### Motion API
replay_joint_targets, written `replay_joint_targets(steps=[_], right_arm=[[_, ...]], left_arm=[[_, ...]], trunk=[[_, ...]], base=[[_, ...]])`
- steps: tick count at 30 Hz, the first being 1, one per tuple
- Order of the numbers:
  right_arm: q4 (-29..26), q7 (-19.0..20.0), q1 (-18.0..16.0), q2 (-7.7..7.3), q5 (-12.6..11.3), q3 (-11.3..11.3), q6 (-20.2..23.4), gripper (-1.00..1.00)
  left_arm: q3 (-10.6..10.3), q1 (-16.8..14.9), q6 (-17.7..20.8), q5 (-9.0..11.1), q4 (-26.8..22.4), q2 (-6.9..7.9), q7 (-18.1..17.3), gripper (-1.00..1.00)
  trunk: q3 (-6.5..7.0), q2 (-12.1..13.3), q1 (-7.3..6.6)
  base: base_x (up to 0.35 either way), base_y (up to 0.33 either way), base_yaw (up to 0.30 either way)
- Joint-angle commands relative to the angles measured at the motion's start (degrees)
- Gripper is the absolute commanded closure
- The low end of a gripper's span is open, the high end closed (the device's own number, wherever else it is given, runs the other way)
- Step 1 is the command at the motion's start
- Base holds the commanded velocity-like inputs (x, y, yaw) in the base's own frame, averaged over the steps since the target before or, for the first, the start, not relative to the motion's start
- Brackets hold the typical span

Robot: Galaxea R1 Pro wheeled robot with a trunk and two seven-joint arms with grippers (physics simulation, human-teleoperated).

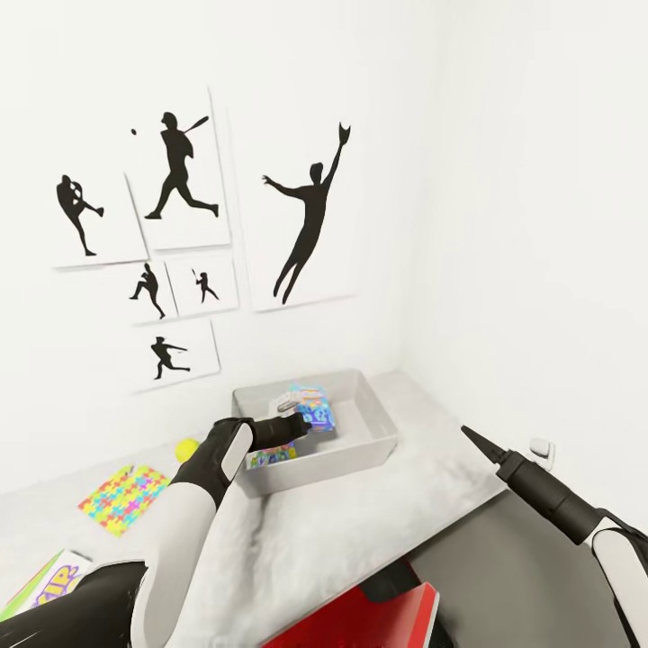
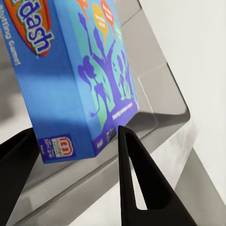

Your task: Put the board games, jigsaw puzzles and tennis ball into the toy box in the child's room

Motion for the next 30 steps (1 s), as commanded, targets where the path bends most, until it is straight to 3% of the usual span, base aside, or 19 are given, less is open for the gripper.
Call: replay_joint_targets(steps=[1,16,30], right_arm=[[0.00,0.05,-0.05,-0.02,-0.37,-0.05,0.43,-1.00],[0.29,0.10,-0.05,-0.01,-0.32,-0.05,0.36,-1.00],[0.45,0.10,-0.05,-0.02,-0.32,-0.05,0.34,-1.00]], left_arm=[[0.42,-0.06,0.44,0.14,-0.06,-0.08,-0.28,1.00],[0.10,-0.06,0.81,0.17,-1.33,-0.08,-6.78,1.00],[0.07,-0.06,0.96,0.17,-1.58,-0.08,-7.42,1.00]], trunk=[[-0.19,-0.08,0.01],[-1.60,-0.08,0.01],[-2.92,-0.08,0.01]], base=[[0.000,0.000,0.000],[0.000,0.000,0.000],[0.000,0.000,0.000]])
